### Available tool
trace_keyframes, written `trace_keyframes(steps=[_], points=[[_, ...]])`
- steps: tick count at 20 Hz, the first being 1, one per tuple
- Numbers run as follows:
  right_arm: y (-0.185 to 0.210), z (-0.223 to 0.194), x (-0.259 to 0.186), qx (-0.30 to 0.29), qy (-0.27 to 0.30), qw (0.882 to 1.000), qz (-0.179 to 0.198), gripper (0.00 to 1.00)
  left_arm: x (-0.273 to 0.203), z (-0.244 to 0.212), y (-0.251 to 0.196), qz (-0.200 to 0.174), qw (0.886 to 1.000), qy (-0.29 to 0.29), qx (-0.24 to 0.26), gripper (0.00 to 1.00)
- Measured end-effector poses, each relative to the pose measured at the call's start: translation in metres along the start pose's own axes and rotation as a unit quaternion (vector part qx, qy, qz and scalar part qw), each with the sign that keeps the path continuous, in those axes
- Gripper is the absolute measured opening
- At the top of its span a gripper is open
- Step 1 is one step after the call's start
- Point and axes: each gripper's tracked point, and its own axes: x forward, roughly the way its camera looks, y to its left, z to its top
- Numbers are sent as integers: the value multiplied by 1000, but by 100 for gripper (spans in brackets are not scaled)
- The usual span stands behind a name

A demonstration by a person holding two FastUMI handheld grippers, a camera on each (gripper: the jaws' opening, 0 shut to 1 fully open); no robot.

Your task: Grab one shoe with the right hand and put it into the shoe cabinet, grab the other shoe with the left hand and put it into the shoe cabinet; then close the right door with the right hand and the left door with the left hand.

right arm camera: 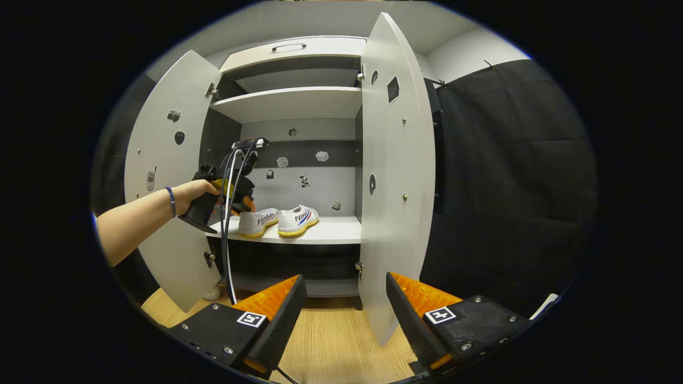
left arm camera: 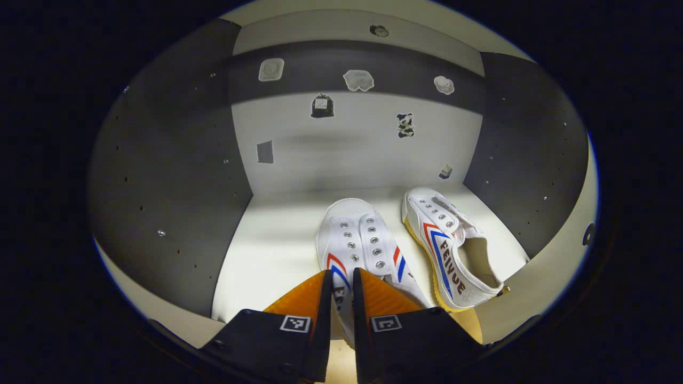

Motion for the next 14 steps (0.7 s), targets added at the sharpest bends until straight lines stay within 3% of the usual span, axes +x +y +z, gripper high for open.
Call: trace_keyframes(steps=[5, 6, 8, 11, 13, 14], points=[[7, 2, 0, 0, 2, 1000, 21, 93, -59, 33, -4, 4, 996, -89, 24, 30], [8, 3, -1, 0, 1, 1000, 25, 93, -72, 37, -7, 0, 994, -103, 22, 42], [9, 6, -3, -7, -3, 999, 33, 92, -97, 37, -12, -4, 993, -119, 18, 43], [8, 10, -7, -23, -8, 999, 41, 92, -139, 41, -16, -6, 988, -154, 30, 58], [8, 13, -8, -21, -10, 999, 46, 92, -168, 44, -20, -2, 983, -180, 35, 52], [7, 14, -10, -17, -10, 999, 48, 92, -183, 44, -23, -5, 981, -192, 36, 71]])
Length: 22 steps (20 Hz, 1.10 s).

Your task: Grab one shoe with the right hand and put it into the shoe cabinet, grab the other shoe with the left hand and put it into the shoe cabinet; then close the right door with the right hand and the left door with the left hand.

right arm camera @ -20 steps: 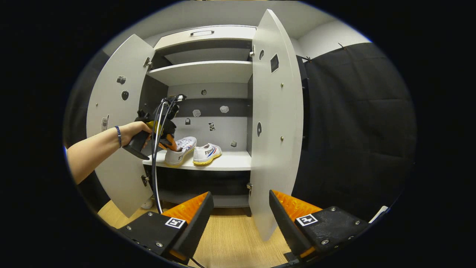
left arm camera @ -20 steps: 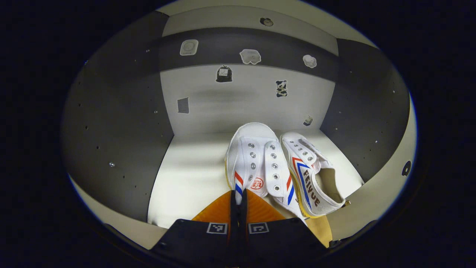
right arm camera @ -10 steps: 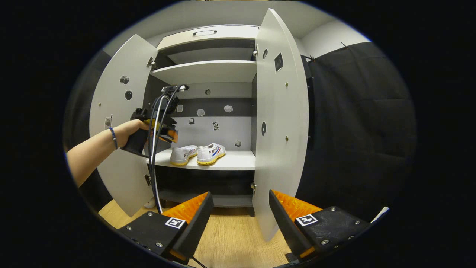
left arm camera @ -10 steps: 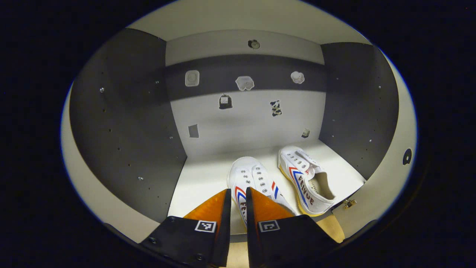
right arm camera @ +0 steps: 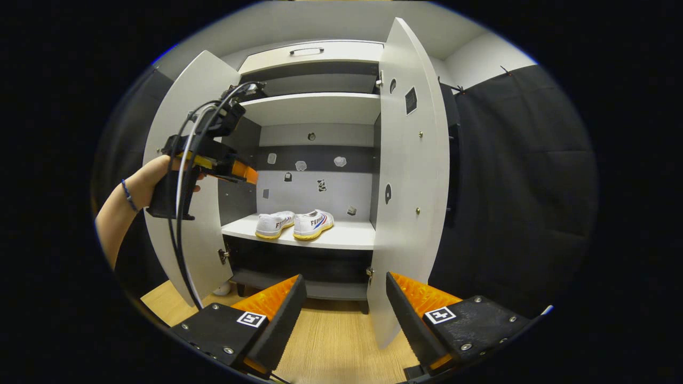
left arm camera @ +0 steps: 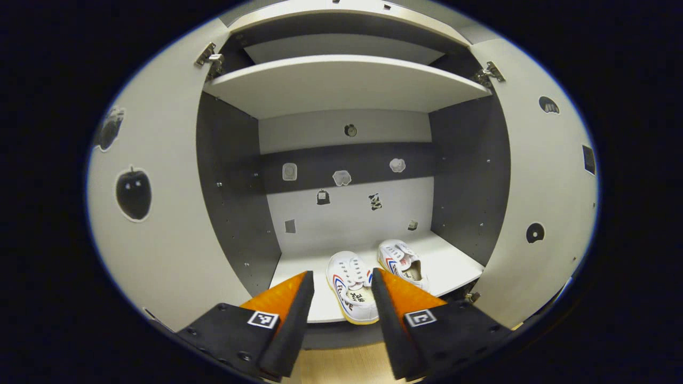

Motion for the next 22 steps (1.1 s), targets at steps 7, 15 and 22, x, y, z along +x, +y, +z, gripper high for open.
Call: trace_keyframes(steps=[7, 15, 22], points=[[-3, 8, -10, 4, -10, 1000, 1, 92, -83, 13, -1, 4, 998, -62, -16, 92], [-11, 18, -14, 19, -16, 1000, -9, 92, -169, -3, 21, 19, 994, -93, -49, 97], [-44, 21, -20, -7, -16, 999, -36, 92, -227, -9, 69, 55, 991, -119, -41, 97]])
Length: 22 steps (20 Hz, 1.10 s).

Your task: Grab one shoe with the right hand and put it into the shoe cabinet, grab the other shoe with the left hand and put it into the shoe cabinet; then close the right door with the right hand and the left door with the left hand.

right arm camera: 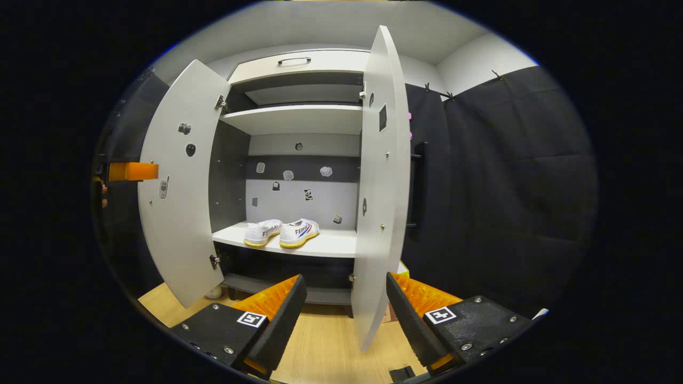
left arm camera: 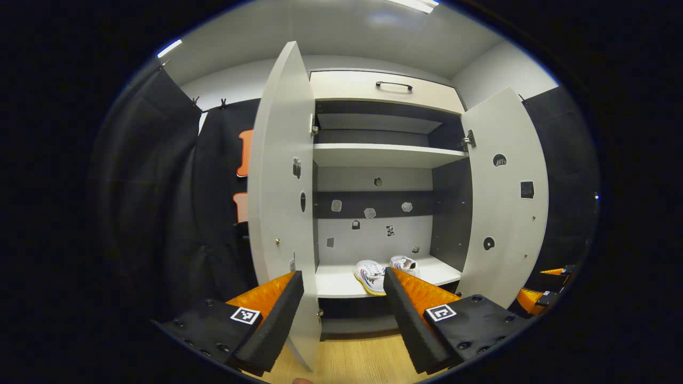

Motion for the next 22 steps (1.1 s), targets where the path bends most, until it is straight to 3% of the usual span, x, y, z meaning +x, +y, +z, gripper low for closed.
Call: trace_keyframes(steps=[5, 14, 22], points=[[-48, 2, 1, 29, 6, 999, -30, 92, -27, 3, 27, 6, 1000, -10, -16, 95], [-139, -8, 18, 29, 10, 994, -101, 92, -53, -5, 67, 29, 999, -8, -16, 95], [-135, -31, 80, 49, 23, 995, -89, 93, -53, -16, 89, 43, 999, 4, -11, 95]])
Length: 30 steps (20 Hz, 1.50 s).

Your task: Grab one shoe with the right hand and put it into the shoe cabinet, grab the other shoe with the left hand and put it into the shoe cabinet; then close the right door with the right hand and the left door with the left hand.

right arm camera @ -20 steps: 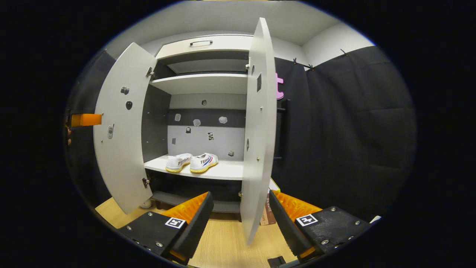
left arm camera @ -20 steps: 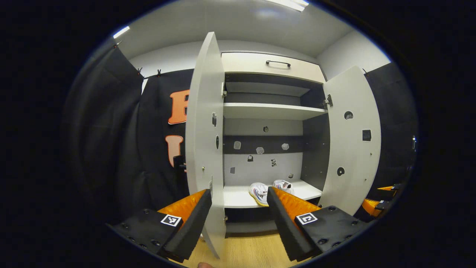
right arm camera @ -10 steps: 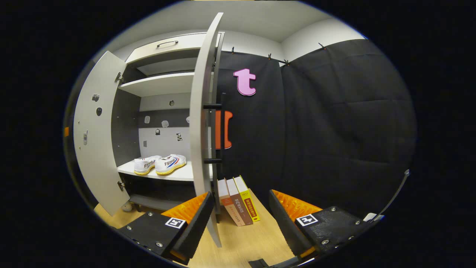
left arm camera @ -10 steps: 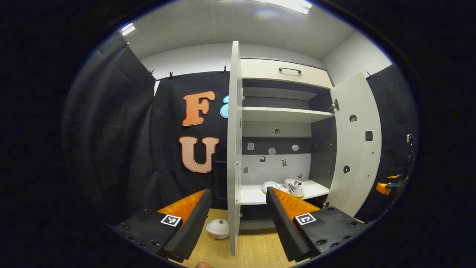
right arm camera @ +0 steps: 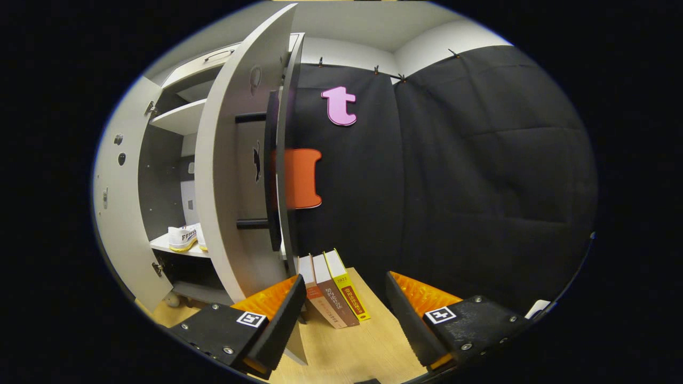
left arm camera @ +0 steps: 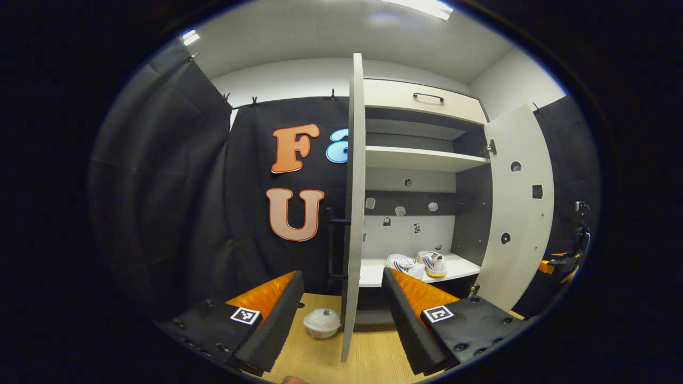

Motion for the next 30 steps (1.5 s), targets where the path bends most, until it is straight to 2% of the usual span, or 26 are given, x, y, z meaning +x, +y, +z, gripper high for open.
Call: trace_keyframes(steps=[10, 11, 12, 14, 30], points=[[12, -3, 3, 0, -1, 1000, 10, 91, 12, -2, 12, 1, 1000, 0, 0, 95], [14, -3, 2, -2, 0, 1000, 9, 98, 13, -3, 13, 0, 1000, 0, 2, 95], [17, -3, 2, -2, 0, 1000, 9, 90, 14, -2, 14, -1, 1000, -1, 3, 95], [25, -5, -1, 2, -1, 1000, 14, 89, 18, -2, 12, -4, 1000, -3, 3, 95], [115, -15, -1, 27, 17, 992, 119, 90, 35, -2, -2, -30, 1000, -4, 10, 95]])
